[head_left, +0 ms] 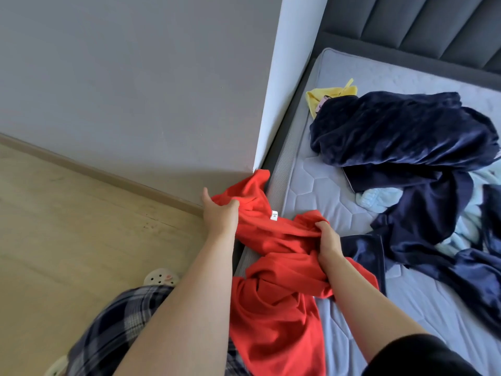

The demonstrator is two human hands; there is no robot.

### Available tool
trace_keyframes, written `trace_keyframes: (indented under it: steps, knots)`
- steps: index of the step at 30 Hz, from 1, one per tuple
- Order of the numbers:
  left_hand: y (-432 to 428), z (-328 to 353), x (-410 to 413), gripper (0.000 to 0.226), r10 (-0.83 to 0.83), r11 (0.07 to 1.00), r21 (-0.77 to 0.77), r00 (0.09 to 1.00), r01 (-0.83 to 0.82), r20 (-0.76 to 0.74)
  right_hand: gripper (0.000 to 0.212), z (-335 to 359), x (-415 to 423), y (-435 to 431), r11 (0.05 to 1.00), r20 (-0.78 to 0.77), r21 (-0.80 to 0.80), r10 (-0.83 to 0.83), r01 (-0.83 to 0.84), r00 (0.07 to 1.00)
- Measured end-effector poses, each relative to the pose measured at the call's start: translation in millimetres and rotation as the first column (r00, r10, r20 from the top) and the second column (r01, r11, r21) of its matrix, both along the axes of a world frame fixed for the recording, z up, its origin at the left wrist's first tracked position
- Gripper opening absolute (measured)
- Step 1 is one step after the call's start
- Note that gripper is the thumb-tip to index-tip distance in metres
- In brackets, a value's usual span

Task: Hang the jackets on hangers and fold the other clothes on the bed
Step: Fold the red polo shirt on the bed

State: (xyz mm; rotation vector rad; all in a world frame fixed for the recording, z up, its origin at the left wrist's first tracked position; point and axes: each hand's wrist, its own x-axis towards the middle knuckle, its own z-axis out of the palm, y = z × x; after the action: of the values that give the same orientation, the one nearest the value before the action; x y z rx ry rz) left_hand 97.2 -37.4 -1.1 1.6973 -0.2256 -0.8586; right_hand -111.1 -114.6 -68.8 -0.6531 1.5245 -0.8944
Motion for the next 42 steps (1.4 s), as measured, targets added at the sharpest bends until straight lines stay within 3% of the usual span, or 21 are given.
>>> trace_keyframes:
  steps: [2,3,6,8,9,10,11,12,14,19,23,26,27,29,31,32,34,37,39,42]
  knots:
    - [3,-3,-2,0.073,-0.180,0.967,0.227,0.939,0.114,0.293,0.026,0,1,0,1.000,0.086,0.014,0.009,-0.010,0.996]
    - [4,-4,-4,0.069,-0.273,0.945,0.270,0.901,0.185,0.338,0.031,0,1,0,1.000,0.154,0.013,0.023,-0.025,0.988]
    - [5,-5,-12,0.064,-0.407,0.902,0.272,0.873,0.336,0.270,0.040,7,-2,-1,0.993,0.338,-0.022,0.116,-0.116,0.934]
    - [9,-7,-10,0.064,-0.301,0.925,0.316,0.914,0.211,0.270,0.044,11,-8,-1,0.985,0.425,-0.025,0.165,-0.171,0.890]
    - [11,-7,-8,0.065,-0.217,0.937,0.318,0.954,0.144,0.207,0.041,13,-11,0,0.979,0.461,-0.025,0.190,-0.202,0.867]
    - [14,-7,-7,0.065,-0.120,0.952,0.285,0.992,0.109,0.023,0.038,15,-13,2,0.972,0.486,-0.019,0.214,-0.234,0.847]
    - [17,-5,-7,0.060,-0.034,0.970,0.227,0.970,0.091,-0.242,0.036,16,-16,5,0.964,0.508,-0.017,0.236,-0.265,0.828]
    - [21,-2,-9,0.052,0.001,0.979,0.179,0.886,0.093,-0.465,0.035,17,-20,9,0.954,0.521,-0.016,0.265,-0.301,0.812]
    - [27,0,-11,0.039,-0.027,0.977,0.155,0.812,0.144,-0.583,0.036,18,-27,18,0.909,0.520,-0.037,0.371,-0.414,0.769]
    - [34,-8,-15,0.041,-0.200,0.929,0.163,0.823,0.332,-0.532,0.017,28,-38,40,0.696,0.184,-0.119,0.716,-0.708,0.673]
    - [38,-11,-19,0.029,-0.152,0.958,0.151,0.879,0.243,-0.452,0.035,38,-35,60,0.454,0.047,-0.124,0.891,-0.882,0.452]
    - [33,-4,-17,0.028,-0.187,0.971,0.086,0.937,0.221,-0.295,0.025,61,-26,62,0.326,-0.081,-0.004,0.942,-0.945,0.325]
    - [31,3,-16,0.027,-0.251,0.961,0.066,0.948,0.268,-0.198,0.027,71,-18,57,0.321,-0.160,0.026,0.936,-0.947,0.313]
    - [29,20,-14,0.024,-0.403,0.915,0.049,0.913,0.401,0.068,0.030,86,0,44,0.442,-0.425,0.011,0.814,-0.897,0.396]
    - [30,35,-9,0.019,-0.574,0.813,0.135,0.740,0.566,0.351,0.023,105,17,31,0.503,-0.697,-0.121,0.571,-0.856,0.434]
    - [33,40,-8,0.020,-0.638,0.756,0.194,0.637,0.625,0.433,0.034,115,24,27,0.448,-0.745,-0.188,0.516,-0.874,0.424]
    - [38,44,-6,0.022,-0.710,0.674,0.274,0.502,0.686,0.493,0.058,135,36,21,0.242,-0.768,-0.241,0.545,-0.940,0.338]
    - [45,41,-4,0.029,-0.708,0.673,0.291,0.479,0.680,0.518,0.058,152,57,21,-0.088,-0.847,-0.173,0.522,-0.981,0.102]
    - [47,38,-5,0.019,-0.680,0.705,0.297,0.494,0.644,0.542,0.033,155,69,22,-0.127,-0.910,-0.092,0.413,-0.988,0.032]
    - [48,36,-5,0.015,-0.574,0.804,0.237,0.606,0.546,0.550,0.009,152,81,21,-0.032,-0.964,0.066,0.255,-0.997,-0.072]
